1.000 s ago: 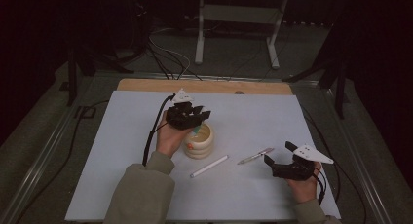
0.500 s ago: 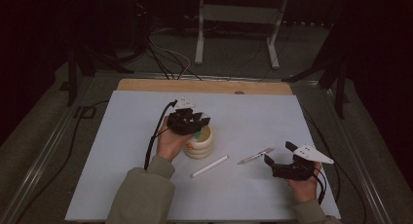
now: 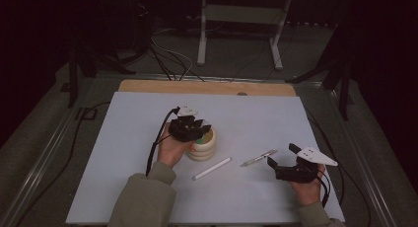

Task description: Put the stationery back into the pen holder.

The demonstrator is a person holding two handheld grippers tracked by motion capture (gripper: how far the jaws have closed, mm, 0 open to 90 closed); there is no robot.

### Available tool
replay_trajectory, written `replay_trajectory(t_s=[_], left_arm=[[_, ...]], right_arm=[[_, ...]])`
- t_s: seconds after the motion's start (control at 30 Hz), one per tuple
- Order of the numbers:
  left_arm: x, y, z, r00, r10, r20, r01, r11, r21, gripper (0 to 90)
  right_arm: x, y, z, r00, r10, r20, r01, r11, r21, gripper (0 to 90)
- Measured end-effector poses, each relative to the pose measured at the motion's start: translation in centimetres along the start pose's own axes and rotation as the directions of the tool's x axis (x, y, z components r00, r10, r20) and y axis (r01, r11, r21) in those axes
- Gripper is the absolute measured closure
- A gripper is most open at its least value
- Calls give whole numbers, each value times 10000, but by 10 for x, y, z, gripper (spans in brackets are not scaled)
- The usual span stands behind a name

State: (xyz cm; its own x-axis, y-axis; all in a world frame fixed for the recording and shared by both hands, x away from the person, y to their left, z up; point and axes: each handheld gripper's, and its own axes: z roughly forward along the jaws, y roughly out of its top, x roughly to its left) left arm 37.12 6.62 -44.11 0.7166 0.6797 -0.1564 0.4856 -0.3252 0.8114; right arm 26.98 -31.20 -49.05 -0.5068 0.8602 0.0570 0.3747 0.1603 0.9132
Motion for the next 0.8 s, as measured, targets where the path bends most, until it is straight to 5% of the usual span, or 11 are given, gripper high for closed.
replay_trajectory(t_s=[0.53,0.8], left_arm=[[0,-6,5,9999,92,-144,-85,9989,464,649],[-2,-5,2,9999,94,-128,-92,9998,186,534]], right_arm=[[0,0,0,10000,-1,-17,2,10000,13,3],[0,0,0,10000,-17,-34,17,10000,32,3]])
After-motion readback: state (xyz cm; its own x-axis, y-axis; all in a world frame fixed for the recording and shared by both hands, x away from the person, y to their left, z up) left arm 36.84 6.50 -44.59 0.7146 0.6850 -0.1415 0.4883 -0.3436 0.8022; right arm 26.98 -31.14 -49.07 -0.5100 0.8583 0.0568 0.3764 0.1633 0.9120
